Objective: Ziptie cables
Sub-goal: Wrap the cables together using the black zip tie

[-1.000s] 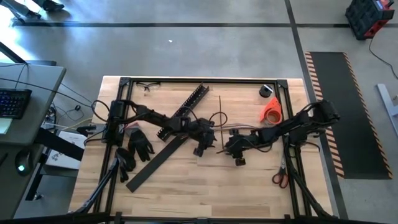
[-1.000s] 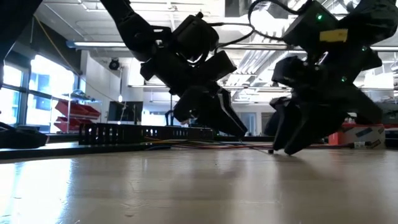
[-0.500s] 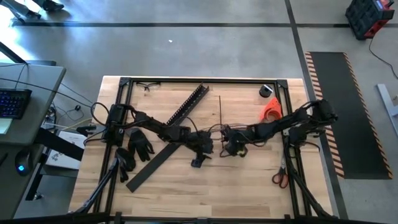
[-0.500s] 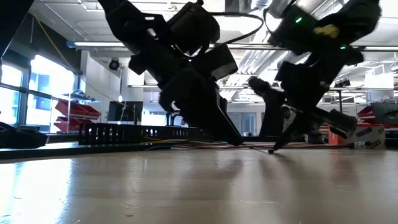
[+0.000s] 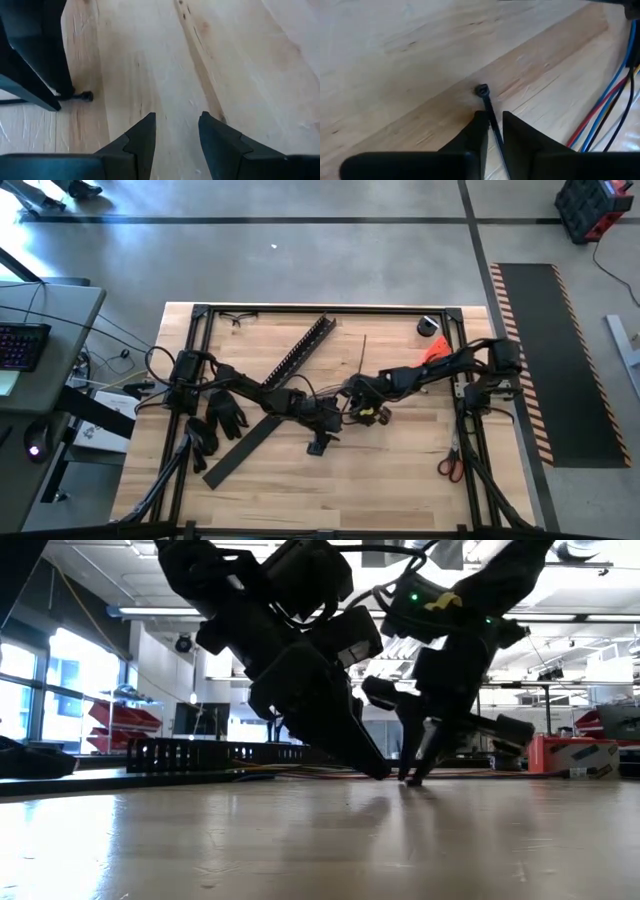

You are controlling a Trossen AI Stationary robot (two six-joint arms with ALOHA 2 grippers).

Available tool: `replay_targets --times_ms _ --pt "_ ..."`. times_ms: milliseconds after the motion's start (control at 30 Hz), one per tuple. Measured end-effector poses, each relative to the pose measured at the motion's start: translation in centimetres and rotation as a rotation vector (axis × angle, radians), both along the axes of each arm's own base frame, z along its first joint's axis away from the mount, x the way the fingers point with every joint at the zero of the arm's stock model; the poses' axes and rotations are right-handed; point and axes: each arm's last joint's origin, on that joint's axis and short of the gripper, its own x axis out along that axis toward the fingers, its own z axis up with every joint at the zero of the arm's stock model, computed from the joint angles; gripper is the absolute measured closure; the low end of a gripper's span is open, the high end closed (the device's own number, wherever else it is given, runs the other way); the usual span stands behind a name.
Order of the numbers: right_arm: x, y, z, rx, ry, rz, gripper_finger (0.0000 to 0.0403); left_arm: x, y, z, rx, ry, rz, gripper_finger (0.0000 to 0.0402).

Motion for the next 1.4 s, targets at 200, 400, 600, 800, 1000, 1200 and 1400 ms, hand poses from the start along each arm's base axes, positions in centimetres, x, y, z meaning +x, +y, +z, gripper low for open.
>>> replay_targets --times_ms 200,400,600,800,1000,1200,1400 --pt "0.1 0.6 -0.5 0.016 -0.026 -0.094 0.0399 -0.1 -0.5 0.1 0.001 -0.005 -0.011 0.0273" --pt "0.2 1.6 -0.4 0.005 -0.062 -0.186 0.0403 -0.4 -0.6 1.3 0.049 -0.023 0.026 0.0273" --pt "-0.7 1.8 0.7 0.127 -0.138 -0.356 0.0403 -0.9 -1.0 2.5 0.156 -0.031 0.064 0.0273" --pt "-4.8 1.5 0.7 0.301 -0.336 -0.506 0.0403 -1.5 -0.9 1.6 0.214 -0.063 0.112 0.0273" --pt "-7.3 1.4 0.6 0.553 -0.545 -0.681 0.0403 -1.6 0.2 1.2 0.183 -0.312 0.137 0.0273" --pt "-8.6 1.9 0.8 0.724 -0.669 -0.722 0.0403 -1.8 2.6 0.7 0.186 -0.42 0.191 0.0273" --pt "-8.5 2.7 1.1 0.743 -0.706 -0.726 0.0403 -0.5 3.4 -1.5 0.188 -0.468 0.111 0.0273"
